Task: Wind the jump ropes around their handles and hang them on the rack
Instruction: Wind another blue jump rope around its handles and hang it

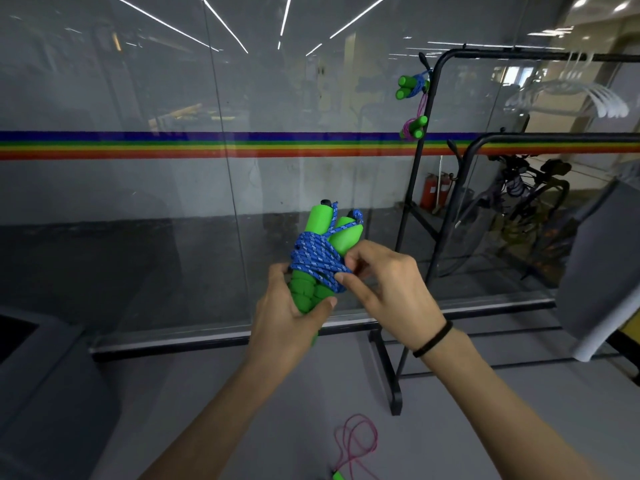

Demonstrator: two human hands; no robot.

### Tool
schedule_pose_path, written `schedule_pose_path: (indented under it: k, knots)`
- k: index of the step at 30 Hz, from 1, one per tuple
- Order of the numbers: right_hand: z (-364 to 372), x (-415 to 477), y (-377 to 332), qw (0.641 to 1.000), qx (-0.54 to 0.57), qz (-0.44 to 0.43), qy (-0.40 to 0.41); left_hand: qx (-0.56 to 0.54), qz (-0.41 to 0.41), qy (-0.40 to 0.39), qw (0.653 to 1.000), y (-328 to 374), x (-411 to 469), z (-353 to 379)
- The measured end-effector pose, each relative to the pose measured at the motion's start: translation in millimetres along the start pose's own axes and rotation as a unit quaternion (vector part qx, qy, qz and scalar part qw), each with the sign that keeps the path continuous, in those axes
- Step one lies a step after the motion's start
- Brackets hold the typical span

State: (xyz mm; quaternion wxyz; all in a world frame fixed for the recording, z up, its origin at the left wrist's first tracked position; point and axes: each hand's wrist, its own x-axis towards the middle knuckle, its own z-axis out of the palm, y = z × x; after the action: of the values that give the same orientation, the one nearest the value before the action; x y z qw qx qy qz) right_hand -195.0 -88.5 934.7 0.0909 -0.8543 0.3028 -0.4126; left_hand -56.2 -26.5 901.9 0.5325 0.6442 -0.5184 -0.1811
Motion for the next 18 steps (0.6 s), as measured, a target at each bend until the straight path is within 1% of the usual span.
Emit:
schedule_pose_path:
  k: [3,9,13,18]
  knots:
    - [0.6,1.2,-0.6,1.0,-0.021,0.007,-0.011,0.013,-0.003,-0.003,1.0,-0.7,0.2,-0.9]
    - [6.7,2.8,2.5,0.996,-0.05,0.07,-0.024,0.064,-0.004,-0.008,0.998,-2.2,1.8,4.3]
    - [9.7,1.2,-1.8,0.992,-0.086,0.088,-0.028,0.054,-0.015,-0.016,0.998,-0.9,2.2,6.4]
    - [13.1,-2.5,-10.1,0.983,-0.148,0.098,-0.035,0.013,-0.019,-0.039,0.999,2.1,2.3,5.0]
